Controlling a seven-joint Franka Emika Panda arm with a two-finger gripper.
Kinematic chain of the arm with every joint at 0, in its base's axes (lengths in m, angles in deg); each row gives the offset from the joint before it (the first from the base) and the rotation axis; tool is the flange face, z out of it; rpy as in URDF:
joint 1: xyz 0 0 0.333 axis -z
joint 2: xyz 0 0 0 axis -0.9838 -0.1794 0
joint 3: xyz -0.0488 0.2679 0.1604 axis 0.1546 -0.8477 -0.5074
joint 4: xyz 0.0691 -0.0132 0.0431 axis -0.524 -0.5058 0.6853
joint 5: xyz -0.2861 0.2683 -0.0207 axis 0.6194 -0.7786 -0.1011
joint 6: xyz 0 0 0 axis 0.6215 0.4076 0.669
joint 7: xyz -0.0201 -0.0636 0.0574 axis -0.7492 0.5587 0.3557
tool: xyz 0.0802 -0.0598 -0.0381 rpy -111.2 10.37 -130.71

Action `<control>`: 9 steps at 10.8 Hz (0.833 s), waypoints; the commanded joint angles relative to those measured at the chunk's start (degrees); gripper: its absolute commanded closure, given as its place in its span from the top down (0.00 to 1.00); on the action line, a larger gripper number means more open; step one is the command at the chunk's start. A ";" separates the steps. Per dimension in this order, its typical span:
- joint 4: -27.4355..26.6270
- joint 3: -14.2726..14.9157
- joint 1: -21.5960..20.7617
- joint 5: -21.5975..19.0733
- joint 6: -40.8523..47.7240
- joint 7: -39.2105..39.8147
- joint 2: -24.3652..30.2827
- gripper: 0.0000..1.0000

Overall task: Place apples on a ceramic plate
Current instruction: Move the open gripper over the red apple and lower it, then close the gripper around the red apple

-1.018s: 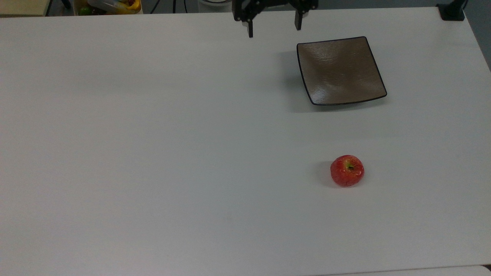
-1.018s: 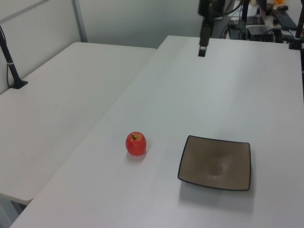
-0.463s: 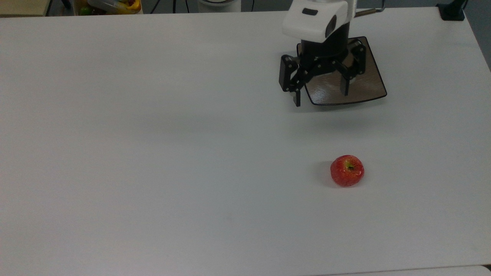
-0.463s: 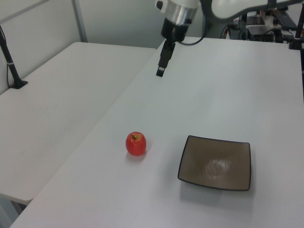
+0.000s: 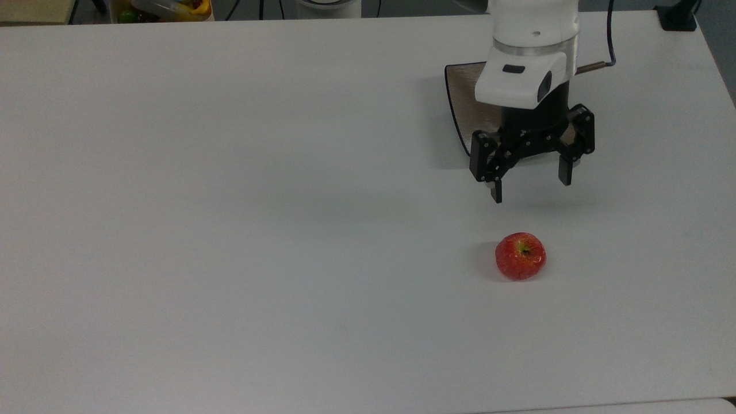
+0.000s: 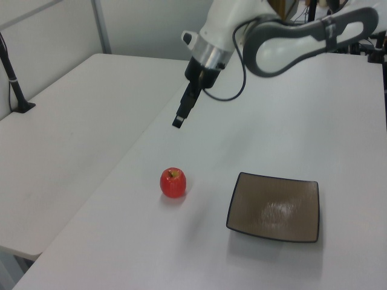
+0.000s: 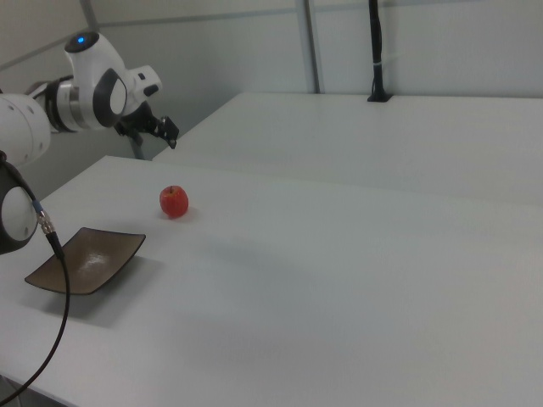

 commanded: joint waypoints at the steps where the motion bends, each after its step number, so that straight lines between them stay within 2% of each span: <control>1: 1.90 0.58 -1.40 0.16 -6.47 -1.61 -6.07 1.00; 4: 1.64 0.41 -2.63 5.60 -12.45 -1.79 -10.12 1.00; 9: 1.02 0.41 -3.34 10.79 -15.36 -4.24 -14.61 1.00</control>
